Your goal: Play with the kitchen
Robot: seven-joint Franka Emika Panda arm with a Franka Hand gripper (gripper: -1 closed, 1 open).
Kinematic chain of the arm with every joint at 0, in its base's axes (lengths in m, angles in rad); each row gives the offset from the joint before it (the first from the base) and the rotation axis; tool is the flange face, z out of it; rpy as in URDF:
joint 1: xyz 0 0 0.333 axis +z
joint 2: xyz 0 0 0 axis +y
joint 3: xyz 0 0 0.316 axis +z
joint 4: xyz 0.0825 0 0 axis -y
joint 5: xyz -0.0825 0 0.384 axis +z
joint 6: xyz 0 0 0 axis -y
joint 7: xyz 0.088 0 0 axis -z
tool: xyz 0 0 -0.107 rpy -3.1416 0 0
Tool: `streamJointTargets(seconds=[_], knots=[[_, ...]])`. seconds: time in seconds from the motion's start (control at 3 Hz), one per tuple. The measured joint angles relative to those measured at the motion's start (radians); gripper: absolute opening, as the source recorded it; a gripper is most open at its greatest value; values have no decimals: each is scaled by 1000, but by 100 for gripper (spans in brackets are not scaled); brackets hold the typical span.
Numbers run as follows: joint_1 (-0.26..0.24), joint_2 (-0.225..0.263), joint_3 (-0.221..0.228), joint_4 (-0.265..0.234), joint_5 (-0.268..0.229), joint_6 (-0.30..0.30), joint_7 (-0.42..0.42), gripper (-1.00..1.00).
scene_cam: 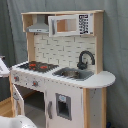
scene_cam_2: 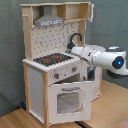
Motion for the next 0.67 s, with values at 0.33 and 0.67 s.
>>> streamJointTargets(seconds=[0.33,0.67], knots=[[34,29,-6,1,34,-65,-71,100],[64,49,-24,4,73,-125,-144,100]])
